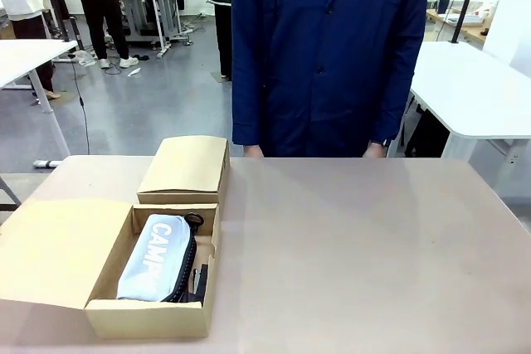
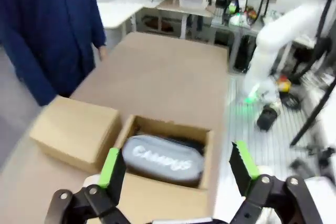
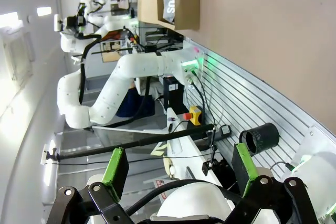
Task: Place items inside the box.
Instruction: Close the lid of the Mailer Box closest to the robot.
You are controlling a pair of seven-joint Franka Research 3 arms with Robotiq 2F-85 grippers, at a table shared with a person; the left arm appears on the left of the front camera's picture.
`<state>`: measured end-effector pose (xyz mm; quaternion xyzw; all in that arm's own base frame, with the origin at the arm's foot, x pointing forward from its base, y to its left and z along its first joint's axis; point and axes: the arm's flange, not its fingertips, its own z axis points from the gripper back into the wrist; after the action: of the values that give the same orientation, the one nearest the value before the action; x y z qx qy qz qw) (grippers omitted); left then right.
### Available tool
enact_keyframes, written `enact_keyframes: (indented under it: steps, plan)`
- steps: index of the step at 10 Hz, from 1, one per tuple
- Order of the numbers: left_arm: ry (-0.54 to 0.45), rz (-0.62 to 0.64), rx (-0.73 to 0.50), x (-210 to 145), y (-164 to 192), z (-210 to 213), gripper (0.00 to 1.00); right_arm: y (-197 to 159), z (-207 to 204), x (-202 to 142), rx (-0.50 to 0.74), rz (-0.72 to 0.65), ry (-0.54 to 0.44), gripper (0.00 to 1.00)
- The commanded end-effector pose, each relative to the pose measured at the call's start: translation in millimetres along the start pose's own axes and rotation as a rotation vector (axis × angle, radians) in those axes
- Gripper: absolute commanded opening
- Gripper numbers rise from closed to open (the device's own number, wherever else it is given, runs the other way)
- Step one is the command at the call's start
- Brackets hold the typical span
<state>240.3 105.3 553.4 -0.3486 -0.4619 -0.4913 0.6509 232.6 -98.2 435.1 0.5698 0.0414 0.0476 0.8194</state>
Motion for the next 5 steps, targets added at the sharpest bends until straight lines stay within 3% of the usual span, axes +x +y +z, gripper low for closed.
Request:
enact_keyframes:
  steps: [1, 2, 3, 4, 5]
  plan:
    - [-0.008, -0.185, 0.142, -27.0, 62.7, 22.9, 1.00, 5.0, -0.5, 1.2, 0.014, -0.016, -0.005, 1.00]
    - [0.015, -0.190, 0.176, -40.3, 81.6, 29.1, 1.00, 5.0, -0.5, 1.2, 0.014, -0.016, -0.005, 1.00]
    - [0.030, -0.101, 0.197, -74.3, 73.8, 32.5, 1.00, 5.0, -0.5, 1.2, 0.014, -0.016, -0.005, 1.00]
    - [0.079, 0.032, 0.156, -82.5, 113.5, 32.9, 1.00, 5.0, -0.5, 1.2, 0.014, -0.016, -0.005, 1.00]
    - [0.058, -0.153, 0.169, -55.7, 74.1, 27.4, 1.00, 5.0, -0.5, 1.2, 0.014, -0.016, -0.005, 1.00]
